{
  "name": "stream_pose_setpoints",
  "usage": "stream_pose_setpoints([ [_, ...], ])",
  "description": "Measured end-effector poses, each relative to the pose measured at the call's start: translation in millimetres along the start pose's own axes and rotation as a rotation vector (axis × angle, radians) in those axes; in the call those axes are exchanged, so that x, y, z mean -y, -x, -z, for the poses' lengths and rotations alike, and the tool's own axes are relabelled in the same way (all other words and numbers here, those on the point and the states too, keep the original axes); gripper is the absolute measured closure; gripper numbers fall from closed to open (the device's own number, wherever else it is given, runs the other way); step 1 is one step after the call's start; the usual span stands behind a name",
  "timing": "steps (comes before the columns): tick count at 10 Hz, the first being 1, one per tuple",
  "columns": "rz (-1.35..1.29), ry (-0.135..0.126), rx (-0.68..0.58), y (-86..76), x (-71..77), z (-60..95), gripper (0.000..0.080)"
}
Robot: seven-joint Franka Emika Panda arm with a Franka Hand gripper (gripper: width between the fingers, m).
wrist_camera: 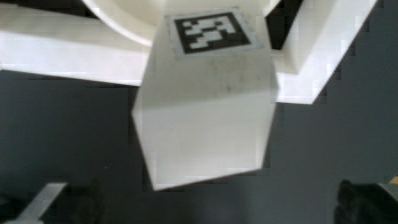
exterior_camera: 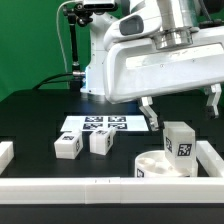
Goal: Assemble stool
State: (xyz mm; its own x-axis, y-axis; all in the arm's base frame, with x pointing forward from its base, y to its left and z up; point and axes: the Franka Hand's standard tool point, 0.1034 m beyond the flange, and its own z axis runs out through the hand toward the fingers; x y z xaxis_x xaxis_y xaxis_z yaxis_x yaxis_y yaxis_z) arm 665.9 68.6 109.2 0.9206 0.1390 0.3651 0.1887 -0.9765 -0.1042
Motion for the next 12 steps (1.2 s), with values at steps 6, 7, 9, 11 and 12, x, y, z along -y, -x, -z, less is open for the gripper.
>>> stream_pose_setpoints([
  [6,0.098,-0.083,0.274,7.4,8.5,-2.1,0.0150],
  [7,0.076,-0.107,0.362,14.3,14.6,-0.4,0.0150],
  [9,0.106,-0.115,0.358,11.0,14.0,-1.7,0.0150],
  [11,0.290,-0.123,0.309,6.2,8.7,-4.2,0.0150],
  [12,0.416,-0.129,0.282,3.2,4.0,-4.7,0.0150],
])
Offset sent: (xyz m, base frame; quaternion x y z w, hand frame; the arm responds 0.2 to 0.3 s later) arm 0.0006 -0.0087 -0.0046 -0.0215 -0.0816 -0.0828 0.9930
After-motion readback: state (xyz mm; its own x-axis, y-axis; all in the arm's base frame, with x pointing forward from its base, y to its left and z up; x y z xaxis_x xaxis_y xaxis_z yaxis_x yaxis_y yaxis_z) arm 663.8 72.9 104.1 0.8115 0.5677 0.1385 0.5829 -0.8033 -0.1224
